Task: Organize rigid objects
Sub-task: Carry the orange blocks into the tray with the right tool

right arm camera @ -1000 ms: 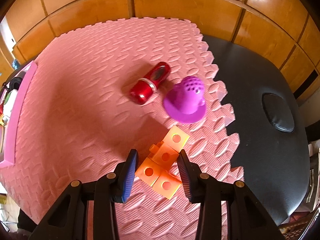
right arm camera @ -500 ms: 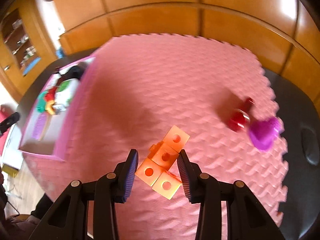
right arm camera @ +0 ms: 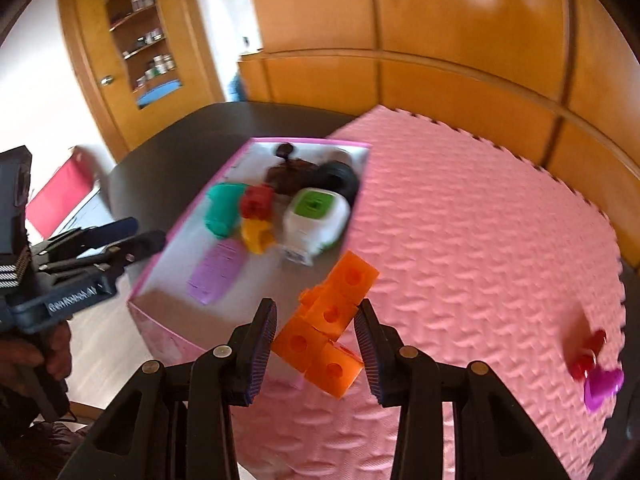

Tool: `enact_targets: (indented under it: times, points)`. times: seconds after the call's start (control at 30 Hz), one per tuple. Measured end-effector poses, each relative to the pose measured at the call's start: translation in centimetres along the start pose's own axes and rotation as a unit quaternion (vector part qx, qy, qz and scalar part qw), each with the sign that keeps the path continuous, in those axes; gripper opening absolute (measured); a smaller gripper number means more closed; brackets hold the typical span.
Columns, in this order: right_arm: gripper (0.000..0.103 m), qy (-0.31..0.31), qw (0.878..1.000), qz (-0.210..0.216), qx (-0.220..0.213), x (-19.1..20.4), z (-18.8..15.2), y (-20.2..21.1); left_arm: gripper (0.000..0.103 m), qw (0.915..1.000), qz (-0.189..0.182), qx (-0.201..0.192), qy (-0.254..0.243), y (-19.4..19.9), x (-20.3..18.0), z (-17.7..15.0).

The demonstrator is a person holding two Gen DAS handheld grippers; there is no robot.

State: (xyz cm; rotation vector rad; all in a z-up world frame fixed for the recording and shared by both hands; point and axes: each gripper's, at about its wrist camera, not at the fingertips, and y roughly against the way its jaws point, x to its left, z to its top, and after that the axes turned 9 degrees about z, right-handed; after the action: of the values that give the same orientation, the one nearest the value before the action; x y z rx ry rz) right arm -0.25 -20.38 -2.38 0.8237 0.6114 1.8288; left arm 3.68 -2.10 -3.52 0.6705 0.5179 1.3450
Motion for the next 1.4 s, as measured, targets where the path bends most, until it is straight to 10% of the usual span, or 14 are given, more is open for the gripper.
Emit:
enact_targets:
  times: [0.97,1.4]
  points:
    - [0.040,0.074,0.988,0.000,0.132,3.5,0.3,-9.5,0.058,0.9986,0.031,0.011,0.041,-0.6,3.7,-0.7]
    - [0.044,0.016,0.994,0.031,0.101,2.3,0.2,-8.7,0.059,0.9988,0.029,0.012,0.037,-0.5,3.3,-0.8]
